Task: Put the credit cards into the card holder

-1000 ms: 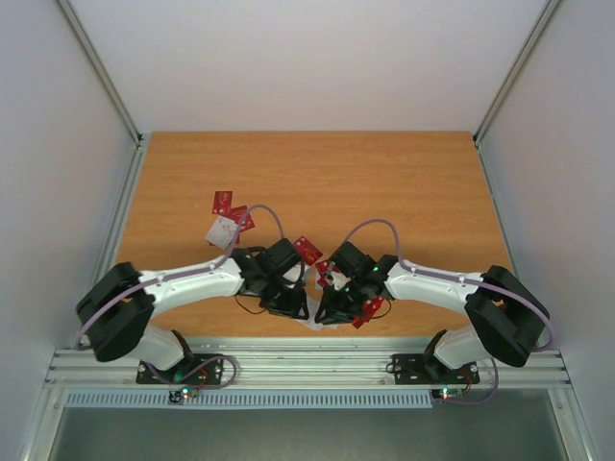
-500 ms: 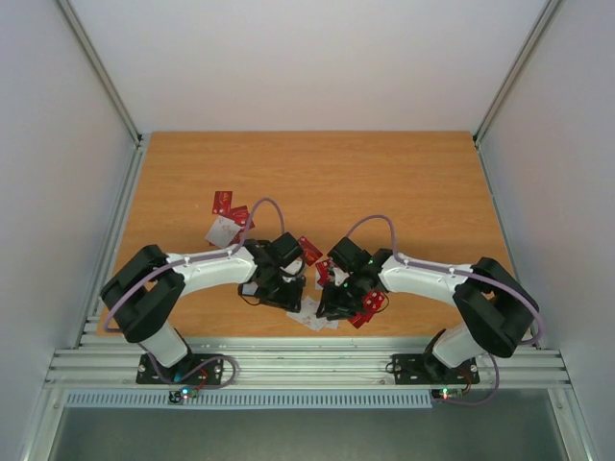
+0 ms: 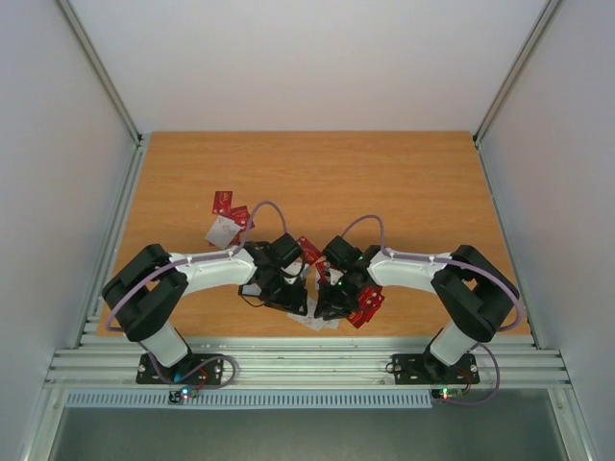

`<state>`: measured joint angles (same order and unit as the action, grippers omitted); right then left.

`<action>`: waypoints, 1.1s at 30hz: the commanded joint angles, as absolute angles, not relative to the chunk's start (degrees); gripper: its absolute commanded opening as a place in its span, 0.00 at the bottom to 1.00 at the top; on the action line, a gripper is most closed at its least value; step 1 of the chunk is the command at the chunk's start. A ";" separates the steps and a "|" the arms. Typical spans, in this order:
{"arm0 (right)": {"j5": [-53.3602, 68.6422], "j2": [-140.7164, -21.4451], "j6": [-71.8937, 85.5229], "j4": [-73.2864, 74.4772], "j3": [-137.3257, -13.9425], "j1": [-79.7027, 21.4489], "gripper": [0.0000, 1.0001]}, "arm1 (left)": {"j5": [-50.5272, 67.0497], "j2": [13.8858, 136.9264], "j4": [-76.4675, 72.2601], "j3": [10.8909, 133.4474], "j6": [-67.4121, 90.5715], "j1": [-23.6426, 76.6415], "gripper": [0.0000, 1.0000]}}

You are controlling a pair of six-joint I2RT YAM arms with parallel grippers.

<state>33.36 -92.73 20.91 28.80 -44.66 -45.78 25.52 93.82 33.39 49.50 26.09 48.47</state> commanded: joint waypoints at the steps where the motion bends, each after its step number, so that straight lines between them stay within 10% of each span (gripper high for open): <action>1: 31.12 -96.05 20.48 29.60 -45.08 -45.53 0.25 | 30.33 95.79 28.75 46.43 26.45 48.30 0.56; 33: 34.76 -100.92 21.54 21.97 -40.29 -45.53 0.15 | 50.56 85.26 -0.49 32.90 44.67 39.75 0.41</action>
<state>42.70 -96.18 21.47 26.15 -42.37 -44.82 43.07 86.13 4.69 32.86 43.51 38.26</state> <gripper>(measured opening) 0.148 0.416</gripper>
